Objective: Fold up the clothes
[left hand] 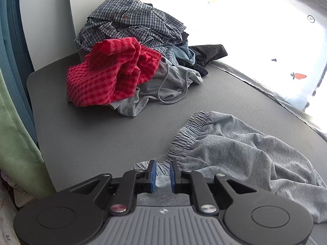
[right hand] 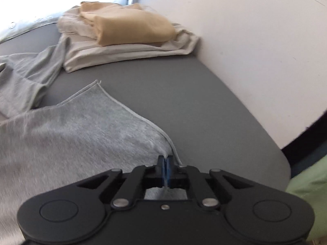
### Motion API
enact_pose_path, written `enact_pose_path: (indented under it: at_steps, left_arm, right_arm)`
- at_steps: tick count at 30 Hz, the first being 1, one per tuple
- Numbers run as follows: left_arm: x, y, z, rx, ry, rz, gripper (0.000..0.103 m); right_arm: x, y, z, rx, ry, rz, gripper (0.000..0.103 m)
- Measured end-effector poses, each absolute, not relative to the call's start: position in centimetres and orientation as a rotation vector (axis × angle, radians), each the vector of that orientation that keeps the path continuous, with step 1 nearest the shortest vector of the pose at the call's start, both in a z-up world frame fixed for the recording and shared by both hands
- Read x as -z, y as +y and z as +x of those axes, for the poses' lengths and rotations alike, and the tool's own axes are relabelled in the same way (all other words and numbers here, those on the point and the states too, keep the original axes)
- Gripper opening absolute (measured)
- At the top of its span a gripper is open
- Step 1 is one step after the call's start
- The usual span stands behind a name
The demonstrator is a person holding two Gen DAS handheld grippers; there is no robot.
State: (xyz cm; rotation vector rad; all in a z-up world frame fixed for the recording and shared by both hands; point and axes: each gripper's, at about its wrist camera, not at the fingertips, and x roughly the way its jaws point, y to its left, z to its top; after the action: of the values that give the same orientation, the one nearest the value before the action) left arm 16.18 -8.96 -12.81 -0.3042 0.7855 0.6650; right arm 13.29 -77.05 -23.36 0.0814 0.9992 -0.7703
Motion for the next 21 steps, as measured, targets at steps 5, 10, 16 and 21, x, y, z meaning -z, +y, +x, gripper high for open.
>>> enact_pose_path:
  at_steps: [5, 10, 16, 21]
  left_arm:
    - [12.7, -8.7, 17.7, -0.608, 0.819, -0.252, 0.024]
    - [13.1, -7.3, 20.0, -0.553, 0.866, -0.222, 0.028]
    - [14.1, -4.5, 23.2, -0.497, 0.894, -0.210, 0.034]
    - [15.4, -1.8, 26.7, -0.426, 0.917, -0.225, 0.039]
  right_arm:
    - [22.5, -75.5, 14.4, 0.968, 1.028, -0.047, 0.045]
    - [20.0, -68.6, 17.4, 0.866, 0.922, -0.140, 0.090]
    - [19.6, -58.3, 22.6, 0.564, 0.861, 0.093, 0.103]
    - [21.7, -50.7, 26.2, 0.460, 0.875, 0.236, 0.103]
